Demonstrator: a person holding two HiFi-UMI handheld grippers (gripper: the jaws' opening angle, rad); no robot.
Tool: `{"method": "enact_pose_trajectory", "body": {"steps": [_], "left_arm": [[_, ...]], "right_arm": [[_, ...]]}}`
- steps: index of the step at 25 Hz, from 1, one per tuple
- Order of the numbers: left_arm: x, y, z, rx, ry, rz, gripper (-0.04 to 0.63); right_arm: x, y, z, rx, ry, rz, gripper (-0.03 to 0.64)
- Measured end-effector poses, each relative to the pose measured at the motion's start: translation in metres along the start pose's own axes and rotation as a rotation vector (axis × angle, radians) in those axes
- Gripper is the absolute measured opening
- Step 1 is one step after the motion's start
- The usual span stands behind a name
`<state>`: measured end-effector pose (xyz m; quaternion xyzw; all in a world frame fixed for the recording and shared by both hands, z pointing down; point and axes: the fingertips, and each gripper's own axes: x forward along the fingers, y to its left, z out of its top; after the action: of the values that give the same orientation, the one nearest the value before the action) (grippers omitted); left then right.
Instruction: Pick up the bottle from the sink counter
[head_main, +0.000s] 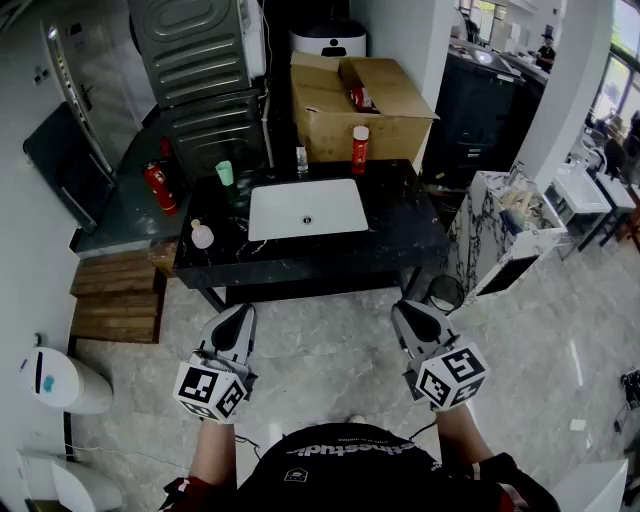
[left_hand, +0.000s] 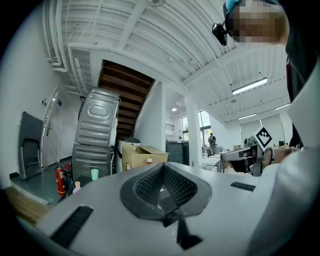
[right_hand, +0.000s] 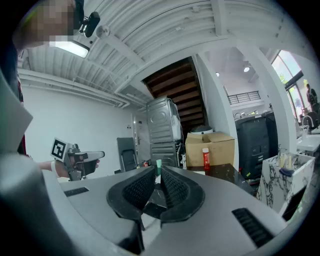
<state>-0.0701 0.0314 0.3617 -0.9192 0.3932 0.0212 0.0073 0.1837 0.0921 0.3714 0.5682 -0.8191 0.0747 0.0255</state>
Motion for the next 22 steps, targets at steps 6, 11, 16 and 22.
{"method": "enact_pose_trajectory", "body": {"steps": [6,11,16,22], "left_arm": [[0.002,0.001,-0.001,0.002,0.003,0.003,0.015],[0.006,0.001,-0.001,-0.002,0.002,0.011,0.015],[0.009,-0.001,-0.003,-0.008,0.005,0.015,0.015],[0.016,-0.004,-0.013,-0.016,0.026,0.023,0.015]], "right_arm": [[0.003,0.000,-0.002,-0.001,0.001,0.008,0.049],[0.007,-0.003,-0.003,-0.006,0.009,0.017,0.049],[0.006,-0.012,0.000,-0.026,0.007,-0.018,0.049],[0.006,-0.021,-0.004,-0.011,0.009,-0.006,0.043]]}}
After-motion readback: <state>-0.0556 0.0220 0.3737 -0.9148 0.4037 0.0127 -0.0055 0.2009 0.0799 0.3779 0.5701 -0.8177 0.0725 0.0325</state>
